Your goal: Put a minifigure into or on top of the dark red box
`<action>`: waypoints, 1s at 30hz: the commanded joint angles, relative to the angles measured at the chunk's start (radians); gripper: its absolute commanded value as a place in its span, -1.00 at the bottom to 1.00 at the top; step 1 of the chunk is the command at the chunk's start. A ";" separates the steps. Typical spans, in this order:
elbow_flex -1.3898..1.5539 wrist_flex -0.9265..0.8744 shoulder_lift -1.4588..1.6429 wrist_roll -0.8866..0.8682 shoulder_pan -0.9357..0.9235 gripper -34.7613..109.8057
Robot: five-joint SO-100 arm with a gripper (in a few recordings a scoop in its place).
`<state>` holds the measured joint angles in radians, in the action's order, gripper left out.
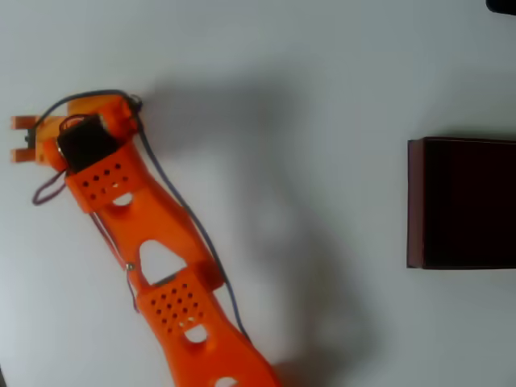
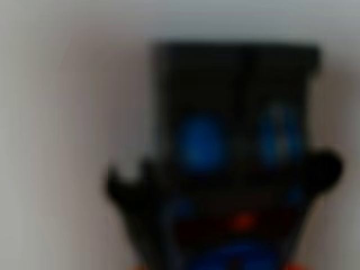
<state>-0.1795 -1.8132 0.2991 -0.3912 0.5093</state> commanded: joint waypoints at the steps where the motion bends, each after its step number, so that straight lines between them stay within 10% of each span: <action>1: 0.345 -0.026 0.419 0.041 -0.034 -0.52; 18: 1.729 0.192 1.841 0.448 -0.821 -0.52; 30: 1.999 0.736 1.726 0.523 -1.273 -0.52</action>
<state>1.8070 -1.1950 2.0647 0.1089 -0.6842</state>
